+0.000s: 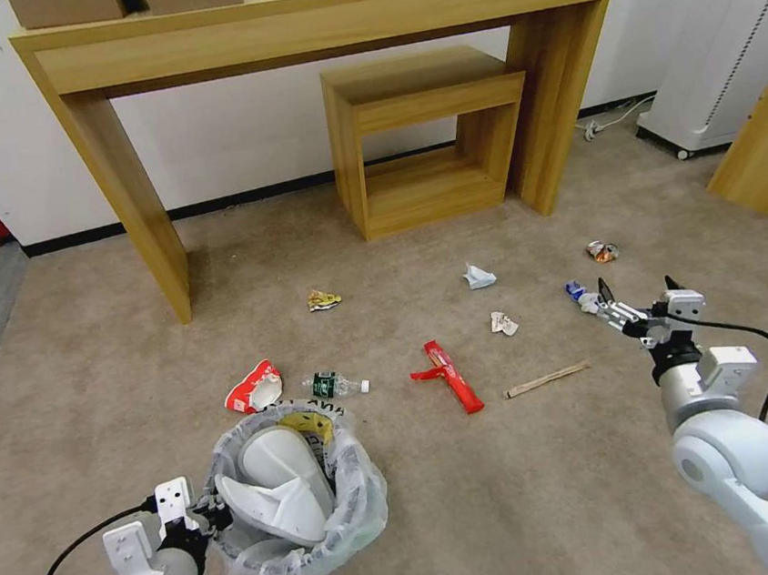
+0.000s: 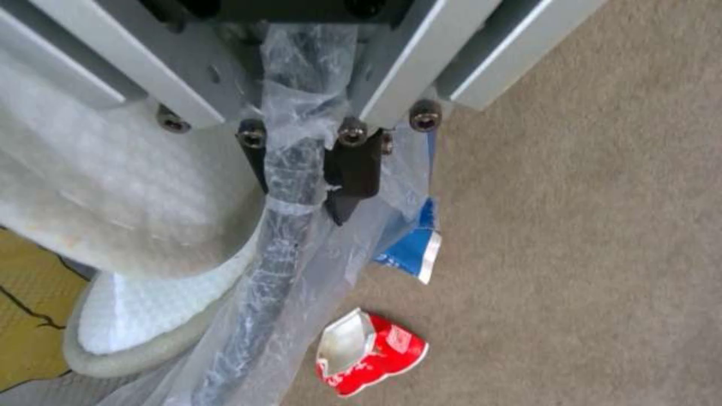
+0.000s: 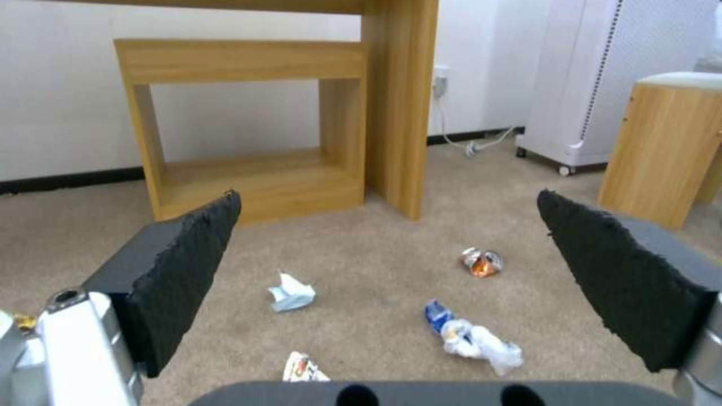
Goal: Pick up the trash bin and place the garbage on the floor into it.
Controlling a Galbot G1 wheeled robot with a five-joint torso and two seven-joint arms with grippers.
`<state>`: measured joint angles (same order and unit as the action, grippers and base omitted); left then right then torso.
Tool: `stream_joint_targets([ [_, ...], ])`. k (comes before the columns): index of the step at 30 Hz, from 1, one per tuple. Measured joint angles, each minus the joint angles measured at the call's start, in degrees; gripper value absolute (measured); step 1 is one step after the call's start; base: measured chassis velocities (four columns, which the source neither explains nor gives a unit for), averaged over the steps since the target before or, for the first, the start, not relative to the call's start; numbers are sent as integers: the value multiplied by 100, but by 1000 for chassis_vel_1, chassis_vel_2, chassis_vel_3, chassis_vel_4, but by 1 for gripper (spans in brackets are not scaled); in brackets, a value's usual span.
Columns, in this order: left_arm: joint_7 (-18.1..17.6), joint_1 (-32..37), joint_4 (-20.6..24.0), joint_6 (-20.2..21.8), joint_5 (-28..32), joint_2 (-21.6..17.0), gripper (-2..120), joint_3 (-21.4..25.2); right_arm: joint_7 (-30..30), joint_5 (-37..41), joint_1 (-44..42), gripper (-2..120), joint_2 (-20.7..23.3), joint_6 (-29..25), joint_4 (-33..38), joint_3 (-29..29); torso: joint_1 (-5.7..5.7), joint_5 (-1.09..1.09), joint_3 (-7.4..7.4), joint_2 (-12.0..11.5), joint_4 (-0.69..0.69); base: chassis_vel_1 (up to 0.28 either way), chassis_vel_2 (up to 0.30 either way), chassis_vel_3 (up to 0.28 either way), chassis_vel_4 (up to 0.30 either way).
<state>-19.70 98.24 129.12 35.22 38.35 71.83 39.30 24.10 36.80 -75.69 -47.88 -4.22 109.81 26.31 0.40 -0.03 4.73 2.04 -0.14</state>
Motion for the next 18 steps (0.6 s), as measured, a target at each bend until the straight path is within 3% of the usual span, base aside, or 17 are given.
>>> stream_joint_targets([
  [18,-147,29,116,139,521,35,1,51,-223,-304,18,100,-163,-209,-221,-148,0,0,0,0,-1,0,0,0,0],
])
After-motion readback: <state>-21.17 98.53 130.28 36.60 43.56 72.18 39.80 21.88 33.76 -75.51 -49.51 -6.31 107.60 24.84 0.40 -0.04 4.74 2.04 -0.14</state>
